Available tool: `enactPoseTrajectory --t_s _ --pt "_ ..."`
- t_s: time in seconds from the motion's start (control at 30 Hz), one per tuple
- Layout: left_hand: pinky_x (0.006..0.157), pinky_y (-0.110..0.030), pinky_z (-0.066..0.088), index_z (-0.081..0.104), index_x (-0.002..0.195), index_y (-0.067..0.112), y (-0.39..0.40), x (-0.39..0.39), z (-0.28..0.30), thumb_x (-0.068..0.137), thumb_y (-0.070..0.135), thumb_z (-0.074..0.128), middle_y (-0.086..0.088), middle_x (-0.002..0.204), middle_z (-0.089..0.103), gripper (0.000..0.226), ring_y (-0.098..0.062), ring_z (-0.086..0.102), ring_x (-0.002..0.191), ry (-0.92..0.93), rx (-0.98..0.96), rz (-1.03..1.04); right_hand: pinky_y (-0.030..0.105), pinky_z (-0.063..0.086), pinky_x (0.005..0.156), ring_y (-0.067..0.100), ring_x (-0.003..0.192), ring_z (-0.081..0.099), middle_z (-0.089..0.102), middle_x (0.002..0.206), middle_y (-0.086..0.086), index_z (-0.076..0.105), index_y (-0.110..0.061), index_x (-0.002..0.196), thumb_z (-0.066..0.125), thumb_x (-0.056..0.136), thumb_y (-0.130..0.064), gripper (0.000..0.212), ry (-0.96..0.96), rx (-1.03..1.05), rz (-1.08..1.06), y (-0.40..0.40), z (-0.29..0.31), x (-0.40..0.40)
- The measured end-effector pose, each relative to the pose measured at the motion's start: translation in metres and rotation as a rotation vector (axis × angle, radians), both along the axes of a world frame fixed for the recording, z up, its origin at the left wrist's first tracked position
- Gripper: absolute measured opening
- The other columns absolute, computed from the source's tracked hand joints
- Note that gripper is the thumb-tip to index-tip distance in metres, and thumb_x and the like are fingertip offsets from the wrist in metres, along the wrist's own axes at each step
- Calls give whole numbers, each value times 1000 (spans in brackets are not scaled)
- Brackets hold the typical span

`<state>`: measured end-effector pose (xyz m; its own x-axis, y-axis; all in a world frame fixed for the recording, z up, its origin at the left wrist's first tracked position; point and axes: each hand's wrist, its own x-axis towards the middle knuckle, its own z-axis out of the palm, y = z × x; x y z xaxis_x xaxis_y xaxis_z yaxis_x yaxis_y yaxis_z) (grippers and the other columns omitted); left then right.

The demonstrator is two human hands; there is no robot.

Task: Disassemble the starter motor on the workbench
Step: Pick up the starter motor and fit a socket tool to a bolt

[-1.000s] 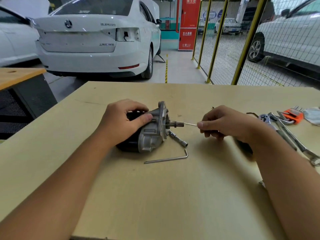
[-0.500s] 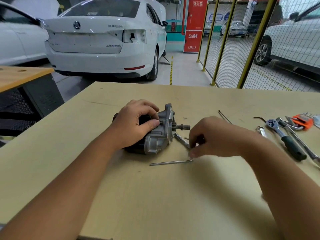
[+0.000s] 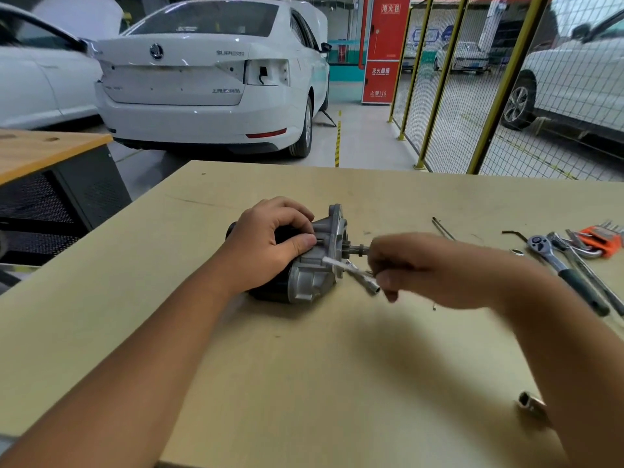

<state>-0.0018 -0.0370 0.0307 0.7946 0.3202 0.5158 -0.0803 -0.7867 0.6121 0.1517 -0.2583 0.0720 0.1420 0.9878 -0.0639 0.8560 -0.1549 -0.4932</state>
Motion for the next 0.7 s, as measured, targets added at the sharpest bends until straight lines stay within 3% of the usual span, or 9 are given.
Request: enactPoseTrajectory --t_s 0.07,0.13,0.27,0.47,0.7 --pt "103 -41 48 72 82 31 -1 0 1 88 12 81 9 111 70 22 -12 64 109 -1 -4 -3 27 42 57 10 63 52 68 73 -3 60 -24 91 55 100 -8 19 147 147 -89 -7 5 12" --pt "103 -42 48 72 82 30 -2 0 1 88 12 81 8 111 70 21 -12 65 109 -3 -12 -1 29 43 58 10 61 52 65 68 -4 62 -25 97 51 101 -7 21 132 228 -200 -5 -1 18" --pt "103 -46 48 73 82 32 -2 -1 1 87 16 83 8 111 71 20 -14 66 109 -2 -31 -3 17 36 48 2 48 42 52 57 -10 69 -18 97 49 103 -11 23 178 178 -284 5 -13 17" --pt "102 -47 50 73 80 36 -2 -1 0 80 34 76 12 110 71 4 -12 67 108 -8 -50 12 17 25 39 7 39 27 33 48 -8 72 -15 78 55 101 -32 33 210 239 -314 9 -17 11" --pt "102 -46 50 74 81 36 -1 0 0 80 34 77 14 110 71 4 -11 67 108 0 -64 16 19 24 41 7 40 29 37 44 -7 71 -17 75 58 99 -34 32 140 308 -356 14 -20 11"
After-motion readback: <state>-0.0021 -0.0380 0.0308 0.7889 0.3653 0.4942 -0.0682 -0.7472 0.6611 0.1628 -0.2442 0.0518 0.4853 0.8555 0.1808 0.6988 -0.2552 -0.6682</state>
